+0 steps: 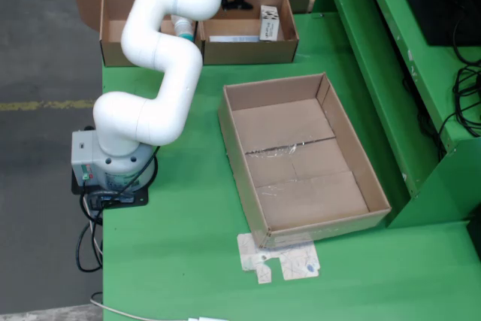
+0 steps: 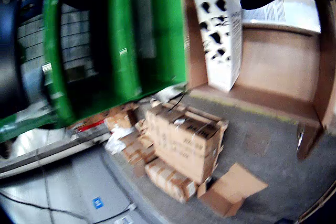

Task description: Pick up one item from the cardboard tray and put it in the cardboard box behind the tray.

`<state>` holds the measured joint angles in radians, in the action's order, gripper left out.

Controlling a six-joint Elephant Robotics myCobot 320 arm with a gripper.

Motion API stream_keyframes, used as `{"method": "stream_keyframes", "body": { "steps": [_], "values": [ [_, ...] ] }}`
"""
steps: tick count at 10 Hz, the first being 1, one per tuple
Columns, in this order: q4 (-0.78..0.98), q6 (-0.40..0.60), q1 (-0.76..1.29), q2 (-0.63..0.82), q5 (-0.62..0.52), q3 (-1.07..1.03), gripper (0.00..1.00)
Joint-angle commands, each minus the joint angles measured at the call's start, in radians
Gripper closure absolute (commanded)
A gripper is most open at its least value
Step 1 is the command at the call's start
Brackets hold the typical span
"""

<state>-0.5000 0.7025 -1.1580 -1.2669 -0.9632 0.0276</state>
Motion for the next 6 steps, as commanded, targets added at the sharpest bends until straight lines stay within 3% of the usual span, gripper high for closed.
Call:
{"method": "stream_keyframes", "body": {
  "steps": [1,6],
  "values": [
    [-0.012,0.015,-0.008,0.11,0.011,-0.028,0.0],
    [-0.012,-0.197,0.15,0.179,0.01,-0.028,0.0]
  ]
}}
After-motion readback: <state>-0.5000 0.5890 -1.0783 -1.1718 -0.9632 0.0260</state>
